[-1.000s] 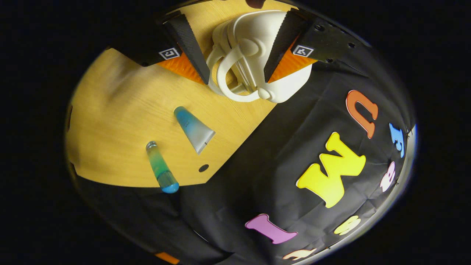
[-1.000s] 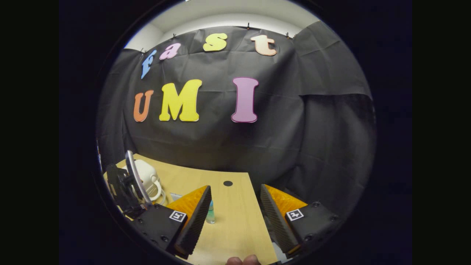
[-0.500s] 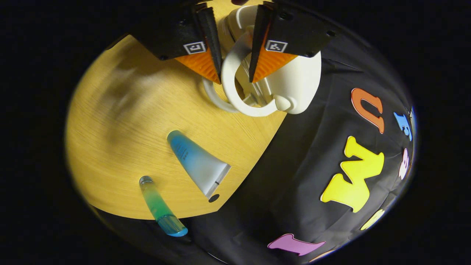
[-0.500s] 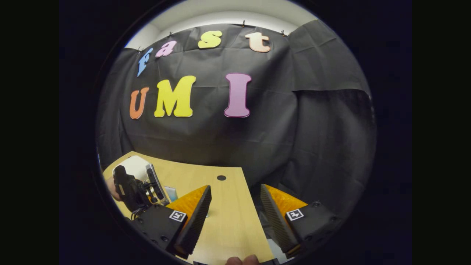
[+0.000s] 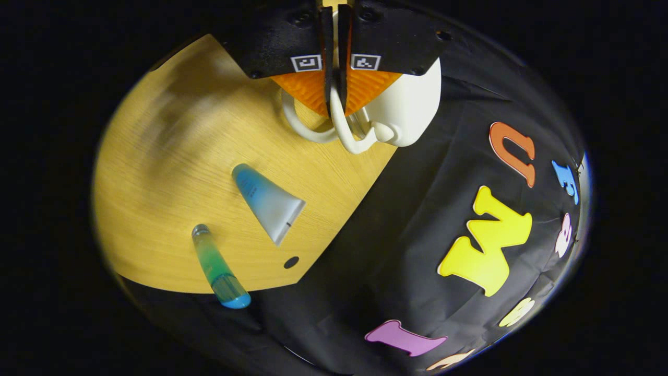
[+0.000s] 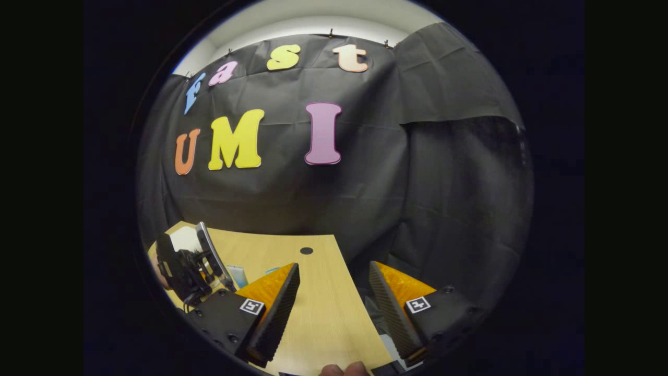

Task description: First open the suitcase, pack the skin care products into it, and then close the suitcase.

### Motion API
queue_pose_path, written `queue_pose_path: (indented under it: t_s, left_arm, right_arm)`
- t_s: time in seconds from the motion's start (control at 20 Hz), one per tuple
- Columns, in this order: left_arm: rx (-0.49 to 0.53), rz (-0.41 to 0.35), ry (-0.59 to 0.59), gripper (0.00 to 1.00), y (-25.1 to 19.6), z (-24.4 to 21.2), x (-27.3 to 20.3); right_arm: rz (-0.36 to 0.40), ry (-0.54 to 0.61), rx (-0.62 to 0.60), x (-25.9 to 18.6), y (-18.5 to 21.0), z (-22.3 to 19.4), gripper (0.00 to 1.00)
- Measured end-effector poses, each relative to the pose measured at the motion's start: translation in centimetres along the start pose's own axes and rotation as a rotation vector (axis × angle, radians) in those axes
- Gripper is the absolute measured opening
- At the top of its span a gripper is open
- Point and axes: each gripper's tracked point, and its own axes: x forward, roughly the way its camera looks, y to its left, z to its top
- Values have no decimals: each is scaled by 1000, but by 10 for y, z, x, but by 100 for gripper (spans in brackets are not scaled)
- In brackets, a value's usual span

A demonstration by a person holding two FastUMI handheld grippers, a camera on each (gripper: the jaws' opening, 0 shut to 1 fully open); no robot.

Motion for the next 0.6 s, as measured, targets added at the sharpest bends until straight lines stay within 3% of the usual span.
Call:
queue_pose_path:
  t_s: [0.4, 0.6]
  left_arm:
    - [-245, 103, -155, 3, 103, 14, -48]
    - [-368, 182, -220, 3, 181, -12, -66]
  right_arm:
    - [32, 17, 15, -5, 39, -5, 80]
    - [62, 9, 5, -10, 68, 0, 80]
